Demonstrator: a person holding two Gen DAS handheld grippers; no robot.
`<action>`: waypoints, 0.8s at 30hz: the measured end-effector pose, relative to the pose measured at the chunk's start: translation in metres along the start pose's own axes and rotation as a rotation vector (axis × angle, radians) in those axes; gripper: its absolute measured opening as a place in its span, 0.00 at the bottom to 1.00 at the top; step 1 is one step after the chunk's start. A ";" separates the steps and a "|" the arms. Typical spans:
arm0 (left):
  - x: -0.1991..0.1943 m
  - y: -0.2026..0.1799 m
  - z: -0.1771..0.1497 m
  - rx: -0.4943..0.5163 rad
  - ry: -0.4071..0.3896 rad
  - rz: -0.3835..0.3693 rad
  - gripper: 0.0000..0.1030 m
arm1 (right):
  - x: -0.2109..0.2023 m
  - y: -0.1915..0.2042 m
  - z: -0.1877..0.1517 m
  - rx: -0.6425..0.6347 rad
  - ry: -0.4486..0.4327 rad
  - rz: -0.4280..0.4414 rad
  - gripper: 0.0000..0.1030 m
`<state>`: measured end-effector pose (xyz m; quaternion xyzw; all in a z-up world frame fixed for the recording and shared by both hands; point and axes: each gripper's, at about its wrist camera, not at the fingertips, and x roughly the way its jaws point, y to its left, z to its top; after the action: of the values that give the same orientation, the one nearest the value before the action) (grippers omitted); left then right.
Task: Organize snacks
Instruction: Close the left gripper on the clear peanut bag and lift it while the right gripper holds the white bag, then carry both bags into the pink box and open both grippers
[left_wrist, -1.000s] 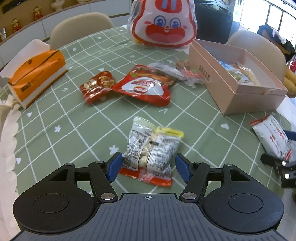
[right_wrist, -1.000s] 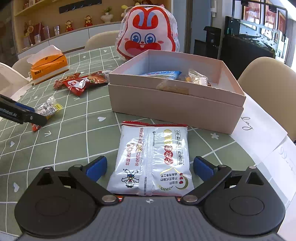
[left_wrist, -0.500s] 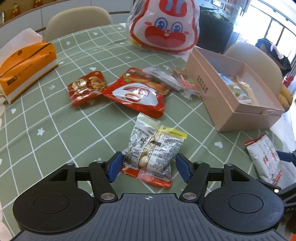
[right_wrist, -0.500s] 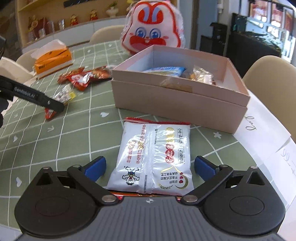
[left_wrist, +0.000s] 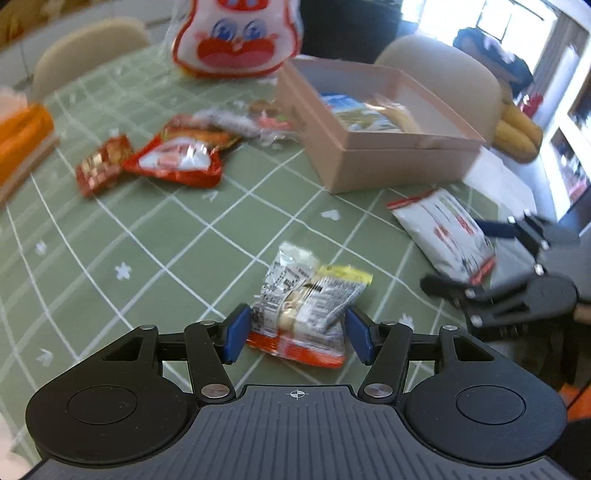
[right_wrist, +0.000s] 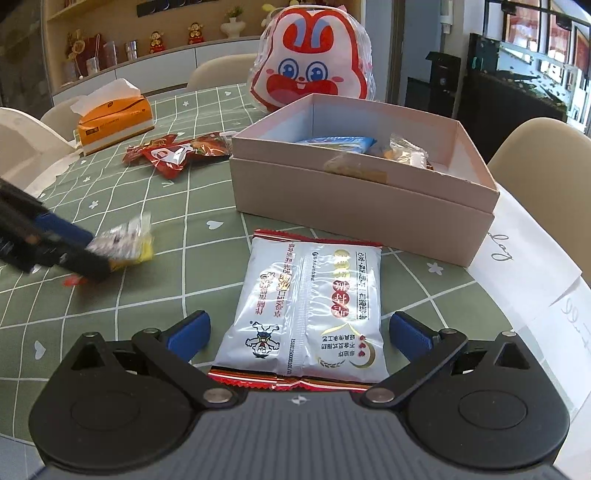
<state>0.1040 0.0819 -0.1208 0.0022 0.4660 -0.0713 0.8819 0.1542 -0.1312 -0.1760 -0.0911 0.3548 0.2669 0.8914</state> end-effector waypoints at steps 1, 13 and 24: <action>-0.005 -0.005 -0.001 0.040 -0.017 0.018 0.59 | 0.000 0.000 0.000 0.000 -0.001 0.001 1.00; 0.018 -0.008 0.012 0.169 0.025 0.010 0.67 | -0.001 0.000 -0.001 0.003 -0.005 0.005 1.00; 0.020 -0.006 0.004 -0.078 0.020 -0.039 0.64 | -0.004 -0.003 0.004 0.029 0.018 -0.021 0.87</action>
<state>0.1175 0.0734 -0.1351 -0.0408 0.4774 -0.0704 0.8749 0.1550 -0.1339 -0.1705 -0.0843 0.3657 0.2516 0.8921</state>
